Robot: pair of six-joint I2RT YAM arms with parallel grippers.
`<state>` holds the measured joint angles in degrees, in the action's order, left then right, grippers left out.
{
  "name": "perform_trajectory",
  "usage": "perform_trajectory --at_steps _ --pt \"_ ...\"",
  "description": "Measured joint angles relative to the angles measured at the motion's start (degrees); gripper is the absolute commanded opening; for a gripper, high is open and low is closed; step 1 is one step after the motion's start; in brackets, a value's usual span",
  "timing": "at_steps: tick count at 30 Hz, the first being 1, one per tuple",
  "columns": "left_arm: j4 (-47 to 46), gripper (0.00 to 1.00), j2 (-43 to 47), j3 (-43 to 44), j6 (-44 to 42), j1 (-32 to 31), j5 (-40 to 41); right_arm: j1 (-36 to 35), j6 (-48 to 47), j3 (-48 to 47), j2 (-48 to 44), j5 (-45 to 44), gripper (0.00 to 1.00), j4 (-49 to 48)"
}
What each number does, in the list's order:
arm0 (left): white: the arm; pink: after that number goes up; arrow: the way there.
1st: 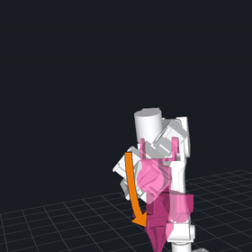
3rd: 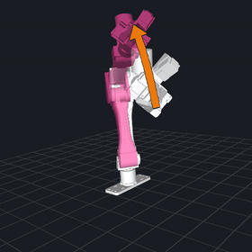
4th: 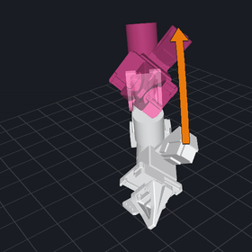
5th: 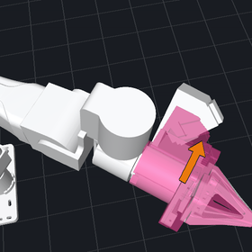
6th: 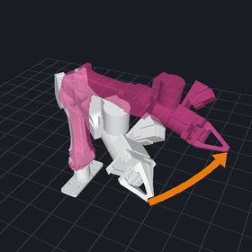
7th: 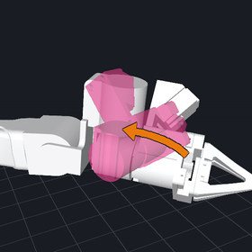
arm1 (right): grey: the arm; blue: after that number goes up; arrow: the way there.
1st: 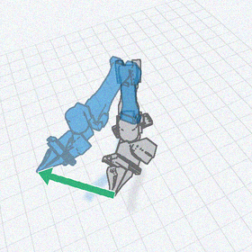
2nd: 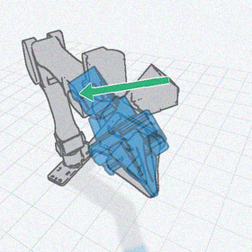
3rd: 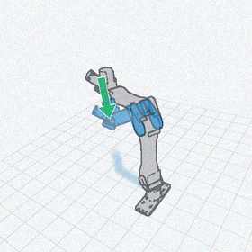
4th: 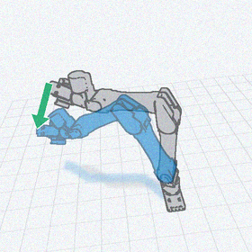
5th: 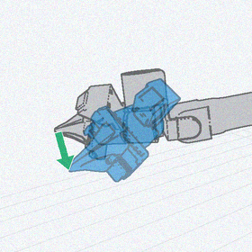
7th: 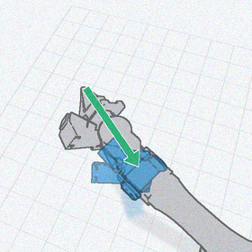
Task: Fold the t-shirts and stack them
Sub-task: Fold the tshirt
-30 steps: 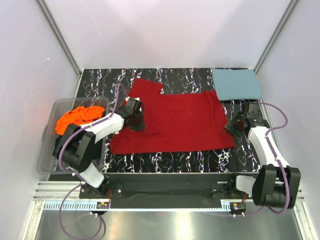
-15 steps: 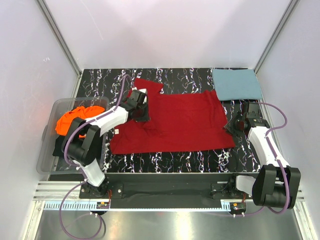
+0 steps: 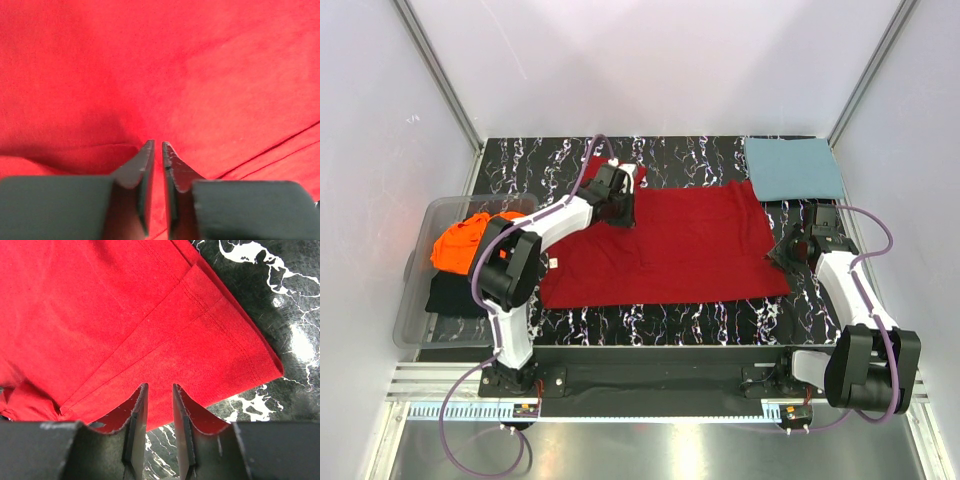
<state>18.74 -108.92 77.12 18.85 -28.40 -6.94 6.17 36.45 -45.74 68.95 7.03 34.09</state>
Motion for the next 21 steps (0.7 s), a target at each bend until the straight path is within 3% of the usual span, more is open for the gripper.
perform_trajectory --at_steps 5,11,17,21 --pt "1.3 0.33 -0.7 3.1 -2.8 0.0 -1.1 0.0 0.0 0.0 0.2 0.1 0.34 0.0" --pt "6.2 0.33 1.4 3.9 -2.4 0.0 0.8 0.0 0.0 0.0 0.7 1.9 0.34 0.0" --pt "9.8 0.34 16.2 -6.9 0.0 0.0 3.8 0.0 1.2 0.1 3.5 5.1 0.34 -1.0" --pt "13.3 0.35 25.5 -14.6 2.3 -0.1 4.9 0.3 2.5 0.5 11.3 6.2 0.31 -3.9"
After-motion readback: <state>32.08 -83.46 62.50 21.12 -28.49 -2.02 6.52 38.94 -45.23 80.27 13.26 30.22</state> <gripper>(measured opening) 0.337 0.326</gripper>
